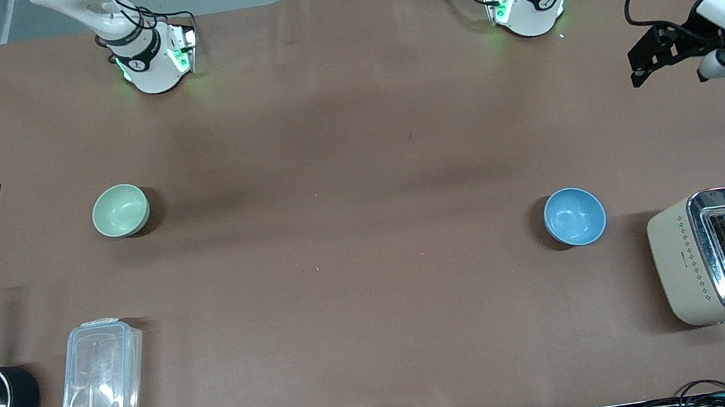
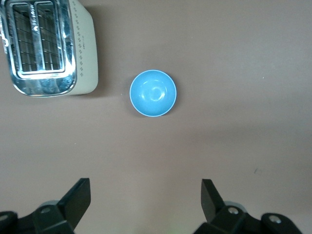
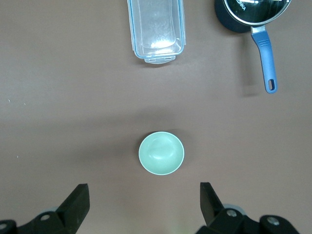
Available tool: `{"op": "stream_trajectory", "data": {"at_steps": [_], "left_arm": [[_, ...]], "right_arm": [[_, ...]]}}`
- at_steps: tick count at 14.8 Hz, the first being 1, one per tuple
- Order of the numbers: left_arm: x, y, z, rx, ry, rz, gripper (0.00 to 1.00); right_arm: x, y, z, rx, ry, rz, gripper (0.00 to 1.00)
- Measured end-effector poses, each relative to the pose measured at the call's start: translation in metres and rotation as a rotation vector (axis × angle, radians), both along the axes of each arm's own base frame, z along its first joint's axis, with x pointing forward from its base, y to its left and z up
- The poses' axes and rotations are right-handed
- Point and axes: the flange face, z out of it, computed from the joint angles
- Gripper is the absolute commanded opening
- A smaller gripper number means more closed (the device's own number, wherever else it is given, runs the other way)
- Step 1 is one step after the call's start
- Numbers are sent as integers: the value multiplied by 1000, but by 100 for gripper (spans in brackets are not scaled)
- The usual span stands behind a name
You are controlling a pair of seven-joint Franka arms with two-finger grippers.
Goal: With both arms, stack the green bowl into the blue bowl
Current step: 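Reach the left gripper to the blue bowl while the right gripper reaches the green bowl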
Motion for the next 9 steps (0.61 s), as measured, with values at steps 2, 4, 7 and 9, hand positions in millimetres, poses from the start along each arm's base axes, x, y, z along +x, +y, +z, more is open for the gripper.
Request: {"op": "stream_trajectory", "data": {"at_steps": [2,4,7,9], "left_arm": [[22,-5,-34,-2,9,-1,100],[43,-9,-79,-4,14,2,100],[65,-3,-158,-6,24,28,100],[77,10,-215,-5,53,55,100]], "right_arm": [[0,0,-4,1,9,0,100],[-1,-3,-18,4,38,-5,100],[-5,-24,-64,13,90,-29,99],[-10,-47,-100,20,109,-42,99]]}}
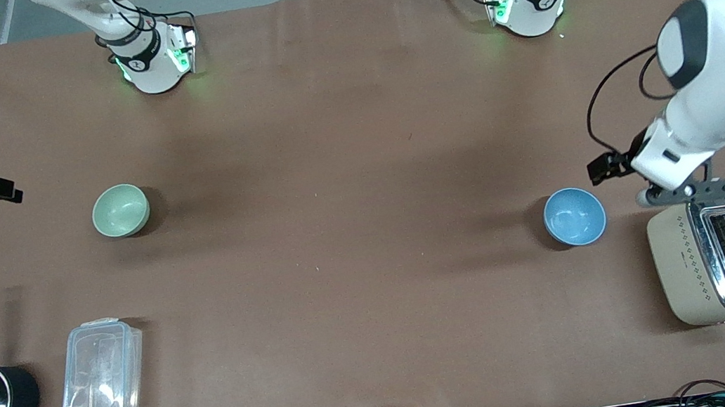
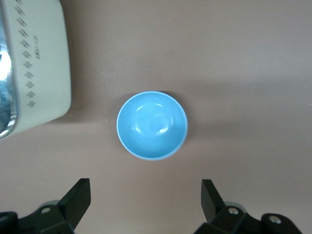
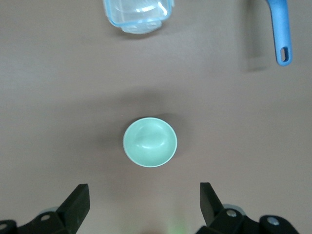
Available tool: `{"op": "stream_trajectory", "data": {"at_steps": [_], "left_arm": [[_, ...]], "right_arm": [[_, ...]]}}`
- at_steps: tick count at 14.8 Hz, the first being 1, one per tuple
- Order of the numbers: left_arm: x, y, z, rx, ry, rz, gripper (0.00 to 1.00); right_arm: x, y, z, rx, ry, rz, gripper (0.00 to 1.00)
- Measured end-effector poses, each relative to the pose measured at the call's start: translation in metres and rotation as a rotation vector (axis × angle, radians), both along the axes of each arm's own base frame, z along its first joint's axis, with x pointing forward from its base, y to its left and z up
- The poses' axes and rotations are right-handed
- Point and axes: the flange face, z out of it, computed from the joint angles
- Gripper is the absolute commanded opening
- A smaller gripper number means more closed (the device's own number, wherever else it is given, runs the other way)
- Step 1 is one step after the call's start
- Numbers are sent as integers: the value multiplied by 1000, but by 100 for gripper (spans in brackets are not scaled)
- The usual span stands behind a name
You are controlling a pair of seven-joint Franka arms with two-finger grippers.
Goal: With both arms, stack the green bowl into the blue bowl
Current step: 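Reach the left gripper to the blue bowl while the right gripper reaches the green bowl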
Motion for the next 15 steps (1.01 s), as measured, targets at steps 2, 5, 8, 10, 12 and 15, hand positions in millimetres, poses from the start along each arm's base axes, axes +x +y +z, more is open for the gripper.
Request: {"op": "stream_trajectory", "data": {"at_steps": [2,5,8,10,12,15], "left_arm": [[12,14,-56,-1,24,25,100],[20,31,-120,-3,56,54,100],[23,39,-164,-5,65,69,97],[23,45,-181,-6,71,77,78],[23,46,-190,-7,76,79,51],[22,44,-194,-7,83,77,14]], "right_arm": [[-9,-23,-36,8,14,-15,98],[-29,-43,-103,46,18,-13,97],[-54,-38,-167,90,43,-18,93],[-61,-33,-197,101,83,-16,92],[-60,-34,-232,105,105,-2,92],[-56,-37,-282,100,121,11,89]]}}
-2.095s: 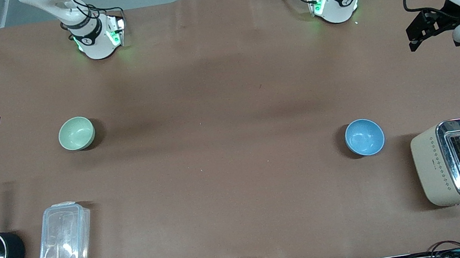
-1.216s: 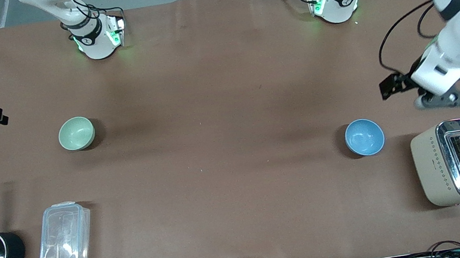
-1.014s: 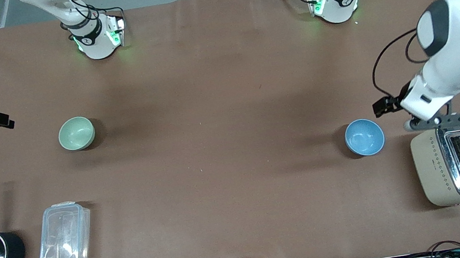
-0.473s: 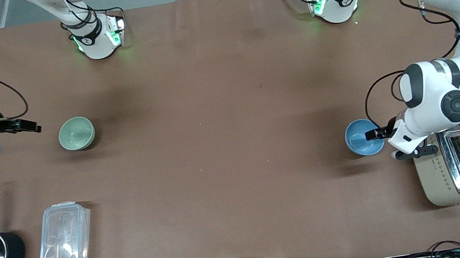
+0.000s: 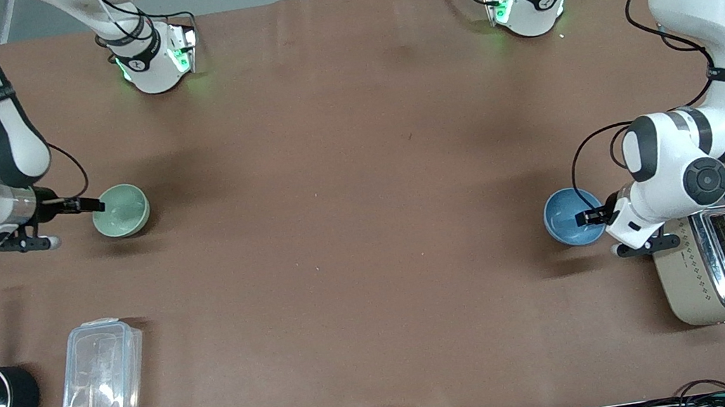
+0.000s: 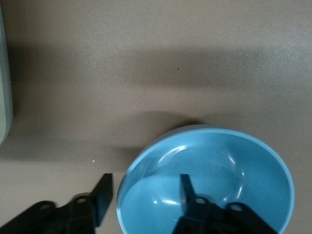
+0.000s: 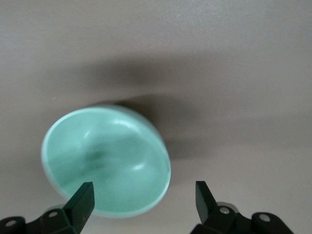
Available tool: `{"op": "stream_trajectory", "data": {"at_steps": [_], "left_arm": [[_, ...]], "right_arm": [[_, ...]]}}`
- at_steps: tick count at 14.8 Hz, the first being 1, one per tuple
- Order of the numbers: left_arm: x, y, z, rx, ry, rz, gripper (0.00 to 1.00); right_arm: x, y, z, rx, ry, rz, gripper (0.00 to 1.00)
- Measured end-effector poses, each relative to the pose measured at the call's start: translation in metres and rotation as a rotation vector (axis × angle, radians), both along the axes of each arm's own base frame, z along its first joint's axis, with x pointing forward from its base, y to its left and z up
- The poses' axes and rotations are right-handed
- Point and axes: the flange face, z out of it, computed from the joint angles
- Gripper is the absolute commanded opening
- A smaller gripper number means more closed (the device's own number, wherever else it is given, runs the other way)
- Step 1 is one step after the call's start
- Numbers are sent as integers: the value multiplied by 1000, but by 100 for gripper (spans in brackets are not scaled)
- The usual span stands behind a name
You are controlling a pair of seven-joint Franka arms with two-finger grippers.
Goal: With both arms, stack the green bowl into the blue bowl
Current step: 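Grasp the blue bowl rim with the left gripper and carry it toward the middle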
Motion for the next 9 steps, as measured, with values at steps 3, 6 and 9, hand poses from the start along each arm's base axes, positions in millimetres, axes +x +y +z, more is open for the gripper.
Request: {"op": "stream_trajectory", "data": {"at_steps": [3,6,9], "left_arm": [[1,-3,1,-2,-2,-6,0],[5,-24,13,-13,-23,-8,0],[7,-74,37,-40,-19,30,0]], "right_arm": [[-3,-1,-38,16,25,14,70],[-4,0,-47,34,32,49,25],[-3,-2,-46,45,25,85,9]]}}
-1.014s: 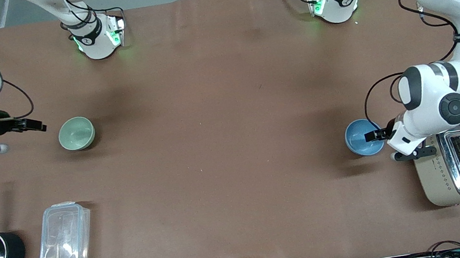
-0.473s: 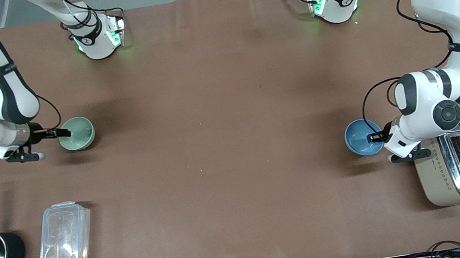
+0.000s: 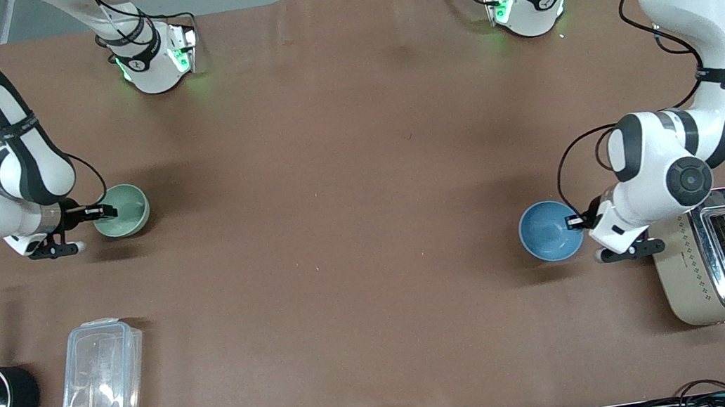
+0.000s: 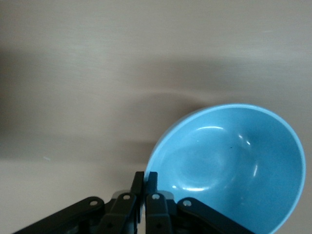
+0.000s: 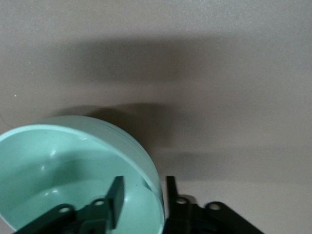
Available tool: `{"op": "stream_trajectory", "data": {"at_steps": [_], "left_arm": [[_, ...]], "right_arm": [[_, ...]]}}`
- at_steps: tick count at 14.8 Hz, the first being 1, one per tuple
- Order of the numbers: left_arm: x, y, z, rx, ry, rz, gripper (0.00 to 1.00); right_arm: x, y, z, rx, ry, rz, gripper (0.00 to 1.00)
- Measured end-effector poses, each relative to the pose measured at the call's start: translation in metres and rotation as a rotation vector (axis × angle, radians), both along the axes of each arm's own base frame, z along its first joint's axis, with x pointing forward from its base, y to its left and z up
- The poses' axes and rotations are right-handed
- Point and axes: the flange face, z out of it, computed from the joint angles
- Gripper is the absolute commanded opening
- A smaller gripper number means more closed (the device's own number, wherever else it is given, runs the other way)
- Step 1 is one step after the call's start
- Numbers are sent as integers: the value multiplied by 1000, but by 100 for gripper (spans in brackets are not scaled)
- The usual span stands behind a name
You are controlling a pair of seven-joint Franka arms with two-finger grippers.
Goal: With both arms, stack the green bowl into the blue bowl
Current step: 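Grasp the blue bowl rim with the left gripper and carry it toward the middle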
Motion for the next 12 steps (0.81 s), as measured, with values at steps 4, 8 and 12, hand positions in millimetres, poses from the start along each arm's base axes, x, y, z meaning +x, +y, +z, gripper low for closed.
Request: {"op": "stream_trajectory", "data": {"at_steps": [4,8,12], "left_arm": [[-14,-104,40,-57,12,74,0],[-54,-217,49,-71,37,132,0],[-99,-322,28,-72,65,174,0]], "right_arm": [[1,1,4,11,13,9,3],[22,0,61,24,-4,21,2],[56,15,155,62,-8,36,2]]}}
